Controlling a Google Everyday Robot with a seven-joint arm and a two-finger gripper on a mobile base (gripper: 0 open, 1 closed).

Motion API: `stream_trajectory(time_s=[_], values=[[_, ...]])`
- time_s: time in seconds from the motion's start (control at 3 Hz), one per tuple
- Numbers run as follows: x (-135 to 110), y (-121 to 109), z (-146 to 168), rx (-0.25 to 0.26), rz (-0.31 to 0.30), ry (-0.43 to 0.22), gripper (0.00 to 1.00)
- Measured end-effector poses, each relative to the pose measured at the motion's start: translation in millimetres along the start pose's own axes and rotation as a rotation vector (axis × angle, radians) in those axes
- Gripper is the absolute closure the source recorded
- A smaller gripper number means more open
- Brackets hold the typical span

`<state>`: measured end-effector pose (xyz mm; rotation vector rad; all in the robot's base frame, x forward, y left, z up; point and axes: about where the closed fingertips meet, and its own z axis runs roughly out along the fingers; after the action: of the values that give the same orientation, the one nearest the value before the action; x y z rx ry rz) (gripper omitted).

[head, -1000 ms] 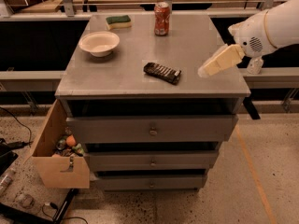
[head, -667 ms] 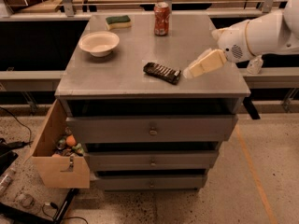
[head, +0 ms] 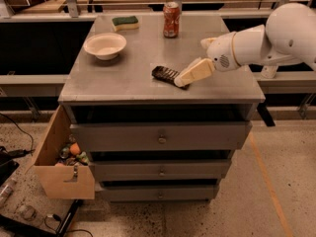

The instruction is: Place rxbar chocolate into paper bowl

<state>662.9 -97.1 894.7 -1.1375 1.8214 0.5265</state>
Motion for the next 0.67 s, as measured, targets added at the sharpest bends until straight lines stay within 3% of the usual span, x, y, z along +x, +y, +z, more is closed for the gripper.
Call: stream_trajectory(time_s=[0.67], values=[[15.1, 11.4, 57.4, -0.068, 0.027, -0.065, 0.00]])
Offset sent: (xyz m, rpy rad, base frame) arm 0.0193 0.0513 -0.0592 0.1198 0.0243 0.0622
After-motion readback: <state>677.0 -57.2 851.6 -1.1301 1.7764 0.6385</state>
